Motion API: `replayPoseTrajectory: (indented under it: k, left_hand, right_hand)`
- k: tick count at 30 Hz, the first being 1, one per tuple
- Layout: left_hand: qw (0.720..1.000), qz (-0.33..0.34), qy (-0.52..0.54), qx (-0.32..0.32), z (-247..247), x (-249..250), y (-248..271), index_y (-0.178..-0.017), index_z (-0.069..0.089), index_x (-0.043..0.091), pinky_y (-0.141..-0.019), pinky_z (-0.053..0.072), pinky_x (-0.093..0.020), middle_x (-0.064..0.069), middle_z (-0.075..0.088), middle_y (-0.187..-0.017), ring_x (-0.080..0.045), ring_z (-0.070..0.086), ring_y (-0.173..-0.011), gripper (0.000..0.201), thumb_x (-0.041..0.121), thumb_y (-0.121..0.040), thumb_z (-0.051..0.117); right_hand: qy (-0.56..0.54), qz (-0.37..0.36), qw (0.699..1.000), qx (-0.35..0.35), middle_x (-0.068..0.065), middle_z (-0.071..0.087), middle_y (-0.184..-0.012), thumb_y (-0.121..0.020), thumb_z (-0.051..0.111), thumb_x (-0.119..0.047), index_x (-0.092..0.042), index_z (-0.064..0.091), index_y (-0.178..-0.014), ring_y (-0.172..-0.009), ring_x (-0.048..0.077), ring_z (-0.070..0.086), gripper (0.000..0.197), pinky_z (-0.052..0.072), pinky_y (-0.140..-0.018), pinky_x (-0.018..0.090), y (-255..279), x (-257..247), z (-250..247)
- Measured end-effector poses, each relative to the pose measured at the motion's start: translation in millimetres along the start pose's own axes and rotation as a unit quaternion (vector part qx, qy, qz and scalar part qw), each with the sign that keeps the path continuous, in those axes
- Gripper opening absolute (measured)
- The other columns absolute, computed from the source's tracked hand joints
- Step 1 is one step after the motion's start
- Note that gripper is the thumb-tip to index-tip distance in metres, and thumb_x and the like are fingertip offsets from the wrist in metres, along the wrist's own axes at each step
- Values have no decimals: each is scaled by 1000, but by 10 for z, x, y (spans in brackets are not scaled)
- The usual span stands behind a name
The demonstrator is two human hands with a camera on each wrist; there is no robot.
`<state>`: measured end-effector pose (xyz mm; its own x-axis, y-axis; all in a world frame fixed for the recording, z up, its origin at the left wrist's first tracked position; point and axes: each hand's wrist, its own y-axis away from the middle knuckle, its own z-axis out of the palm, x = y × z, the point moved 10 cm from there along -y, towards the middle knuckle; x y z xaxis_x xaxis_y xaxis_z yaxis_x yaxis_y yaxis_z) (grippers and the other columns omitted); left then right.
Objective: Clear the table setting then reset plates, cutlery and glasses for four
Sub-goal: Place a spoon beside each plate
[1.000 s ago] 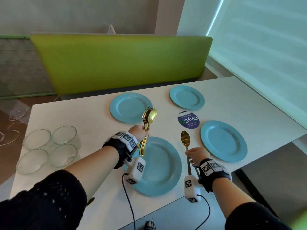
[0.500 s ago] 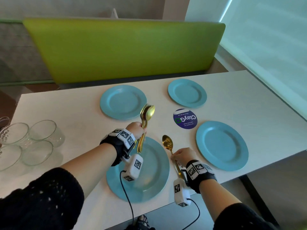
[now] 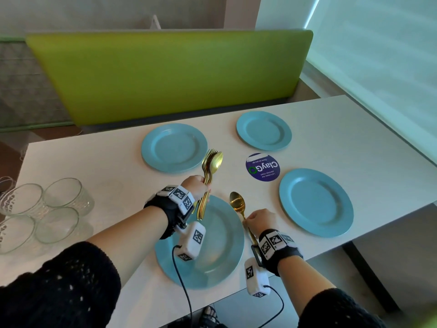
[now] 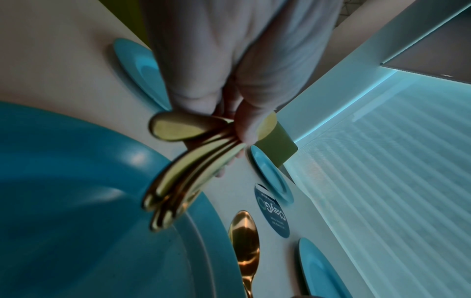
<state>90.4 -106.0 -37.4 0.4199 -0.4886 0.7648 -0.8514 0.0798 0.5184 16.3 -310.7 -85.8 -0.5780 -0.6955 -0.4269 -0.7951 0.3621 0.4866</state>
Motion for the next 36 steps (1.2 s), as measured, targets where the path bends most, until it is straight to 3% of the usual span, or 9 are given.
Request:
replayPoseTrajectory:
  k: [5, 10, 15, 19, 21, 24, 28, 32, 36]
  left_hand:
    - [1000, 6, -12, -6, -46, -27, 46, -93, 55, 8, -70, 52, -27, -6, 63, -86, -22, 63, -66, 7, 13, -93, 51]
    - [1000, 10, -21, -7, -92, -57, 55, -86, 55, 10, -61, 48, -21, 2, 59, -70, -14, 60, -59, 9, 13, -93, 51]
    - [999, 17, -26, -12, -95, -7, 74, -82, 55, 12, -60, 48, -22, -4, 63, -85, -16, 60, -61, 13, 13, -94, 51]
    - [998, 39, -36, -29, -32, 122, 57, -74, 56, 14, -83, 53, -34, -5, 64, -87, -24, 63, -77, 19, 13, -93, 52]
    - [998, 40, -15, -46, 38, 194, 53, -71, 55, 14, -86, 53, -39, -4, 62, -79, -22, 62, -69, 22, 13, -93, 53]
    - [996, 38, 13, -79, 189, 315, 68, -72, 56, 11, -89, 55, -44, -6, 59, -72, -20, 58, -63, 20, 11, -91, 55]
    - [990, 70, -6, -119, 408, 533, 138, -73, 59, 12, -91, 54, -47, -8, 62, -74, -25, 60, -73, 15, 12, -88, 60]
    - [982, 96, -9, -163, 674, 708, 197, -79, 59, 14, -84, 53, -41, -10, 65, -84, -24, 61, -74, 9, 14, -89, 60]
    - [975, 107, -1, -197, 960, 833, 155, -82, 58, 12, -77, 54, -41, -7, 62, -75, -21, 59, -63, 9, 8, -89, 59]
  right_hand:
    - [3, -8, 1000, 28, 13, 71, -80, -77, 56, -14, -12, 74, -75, -68, 24, 56, 18, 44, -63, 23, 7, -8, -5]
    - [24, -7, 999, 41, 14, 73, -84, -79, 56, -18, -8, 75, -80, -71, 27, 60, 21, 52, -67, 29, 15, -22, -4]
    - [6, -3, 999, 37, 9, 73, -88, -81, 66, -23, -11, 74, -81, -85, 25, 66, 14, 51, -72, 28, 9, 2, -49]
    - [-53, -17, 997, 46, -2, 60, -65, -84, 67, -29, -24, 57, -59, -76, 22, 59, 28, 53, -77, 31, 15, -156, -235]
    - [-82, -33, 996, 35, -3, 58, -62, -86, 63, -31, -24, 56, -58, -68, 21, 57, 30, 57, -77, 35, 52, -313, -335]
    - [-154, -55, 986, 14, 1, 64, -74, -89, 59, -32, -16, 66, -79, -61, 18, 59, 20, 57, -65, 32, 138, -538, -459]
    - [-270, -51, 961, -20, -2, 60, -74, -94, 54, -27, -6, 66, -104, -56, 13, 55, 26, 48, -48, 21, 204, -659, -495]
    - [-338, -46, 940, -10, -1, 62, -75, -95, 54, -23, -15, 64, -83, -53, 12, 54, 18, 50, -50, 21, 205, -568, -634]
    - [-384, -21, 923, 26, 1, 61, -67, -92, 58, -15, -18, 61, -72, -52, 12, 53, 20, 48, -46, 19, 116, -321, -827]
